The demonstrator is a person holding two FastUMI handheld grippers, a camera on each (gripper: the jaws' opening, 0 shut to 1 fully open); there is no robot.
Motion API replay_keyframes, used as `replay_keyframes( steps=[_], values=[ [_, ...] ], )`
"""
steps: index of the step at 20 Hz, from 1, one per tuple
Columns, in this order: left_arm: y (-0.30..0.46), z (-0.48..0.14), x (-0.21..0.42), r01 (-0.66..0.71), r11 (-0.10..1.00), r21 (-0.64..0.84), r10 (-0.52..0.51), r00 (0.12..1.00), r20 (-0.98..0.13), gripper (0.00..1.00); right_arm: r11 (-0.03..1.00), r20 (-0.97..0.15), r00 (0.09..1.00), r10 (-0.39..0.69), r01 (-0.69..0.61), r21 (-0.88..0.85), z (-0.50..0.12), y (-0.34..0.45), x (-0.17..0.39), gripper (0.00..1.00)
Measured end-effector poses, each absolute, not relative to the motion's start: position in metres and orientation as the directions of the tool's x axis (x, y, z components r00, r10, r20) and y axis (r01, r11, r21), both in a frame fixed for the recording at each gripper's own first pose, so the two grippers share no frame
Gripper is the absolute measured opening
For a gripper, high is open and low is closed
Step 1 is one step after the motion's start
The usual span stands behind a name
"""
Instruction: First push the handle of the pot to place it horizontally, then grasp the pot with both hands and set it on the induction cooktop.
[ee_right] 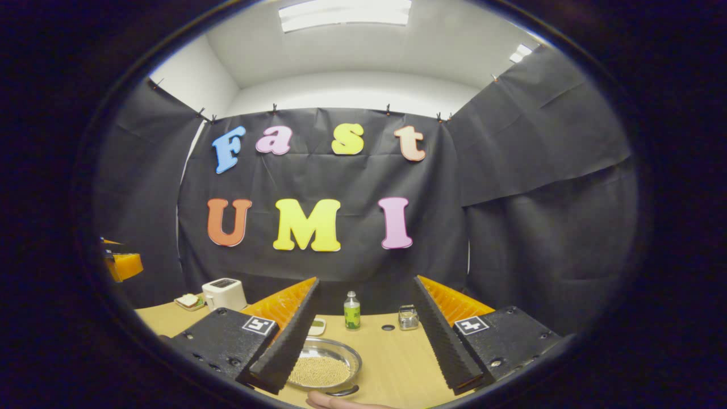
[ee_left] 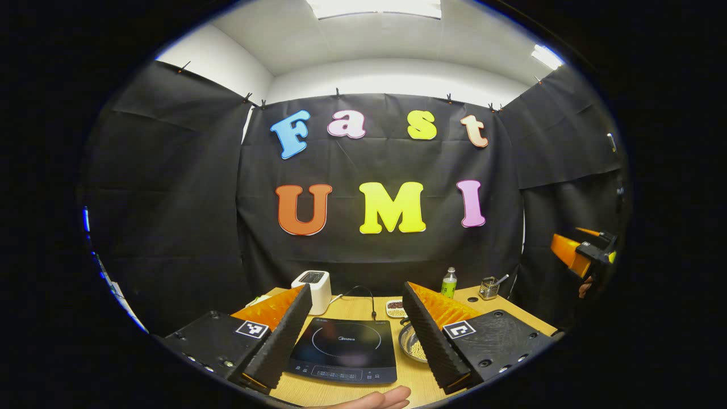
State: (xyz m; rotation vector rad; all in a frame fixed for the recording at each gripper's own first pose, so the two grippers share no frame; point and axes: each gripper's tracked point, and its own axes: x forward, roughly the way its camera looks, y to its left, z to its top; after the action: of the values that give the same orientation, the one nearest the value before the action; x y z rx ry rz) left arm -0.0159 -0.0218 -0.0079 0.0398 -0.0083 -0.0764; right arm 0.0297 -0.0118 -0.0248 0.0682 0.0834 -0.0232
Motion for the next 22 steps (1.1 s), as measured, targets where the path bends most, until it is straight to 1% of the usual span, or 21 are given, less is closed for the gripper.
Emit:
replay_keyframes(
  steps=[2, 4, 5, 7, 8, 10, 12, 13, 14, 15, 22],
  values=[
    [-0.023, -0.010, -0.019, 0.078, 0.996, 0.041, -0.079, 0.997, 0.008, 0.96, 0.997, -0.116, 0.993, 0.007, 0.003, 0.082, -0.042, -0.005, 0.037, 0.98],
    [-0.025, -0.012, -0.022, 0.081, 0.996, 0.042, -0.082, 0.997, 0.010, 0.96, 0.994, -0.166, 0.985, 0.052, -0.035, 0.101, -0.064, 0.007, 0.043, 0.88],
    [-0.026, -0.013, -0.024, 0.086, 0.995, 0.044, -0.087, 0.996, 0.011, 0.96, 0.993, -0.193, 0.979, 0.070, -0.050, 0.108, -0.076, 0.011, 0.047, 0.87],
    [-0.027, -0.013, -0.027, 0.087, 0.995, 0.049, -0.088, 0.996, 0.016, 0.95, 0.989, -0.255, 0.960, 0.114, -0.087, 0.116, -0.100, 0.023, 0.053, 0.66],
    [-0.027, -0.013, -0.029, 0.088, 0.995, 0.050, -0.089, 0.996, 0.020, 0.95, 0.988, -0.297, 0.946, 0.133, -0.104, 0.113, -0.115, 0.029, 0.053, 0.44],
    [-0.028, -0.013, -0.033, 0.091, 0.995, 0.052, -0.092, 0.995, 0.025, 0.95, 0.990, -0.360, 0.925, 0.126, -0.096, 0.099, -0.147, 0.029, 0.057, 0.00],
    [-0.027, -0.013, -0.034, 0.090, 0.994, 0.054, -0.092, 0.995, 0.029, 0.95, 0.992, -0.390, 0.912, 0.125, -0.114, 0.051, -0.161, 0.036, 0.056, 0.04],
    [-0.026, -0.013, -0.035, 0.089, 0.995, 0.054, -0.091, 0.995, 0.031, 0.95, 0.992, -0.406, 0.905, 0.127, -0.122, 0.040, -0.172, 0.038, 0.057, 0.00],
    [-0.025, -0.013, -0.036, 0.088, 0.995, 0.053, -0.090, 0.995, 0.032, 0.95, 0.988, -0.428, 0.891, 0.151, -0.141, 0.054, -0.182, 0.046, 0.054, 0.04],
    [-0.025, -0.012, -0.038, 0.087, 0.995, 0.052, -0.089, 0.995, 0.035, 0.95, 0.986, -0.453, 0.876, 0.166, -0.152, 0.067, -0.194, 0.051, 0.051, 0.04],
    [-0.018, -0.019, -0.038, 0.077, 0.996, 0.048, -0.078, 0.997, 0.025, 0.95, 0.976, -0.581, 0.789, 0.202, -0.209, 0.056, -0.258, 0.075, 0.032, 0.04]
  ],
)
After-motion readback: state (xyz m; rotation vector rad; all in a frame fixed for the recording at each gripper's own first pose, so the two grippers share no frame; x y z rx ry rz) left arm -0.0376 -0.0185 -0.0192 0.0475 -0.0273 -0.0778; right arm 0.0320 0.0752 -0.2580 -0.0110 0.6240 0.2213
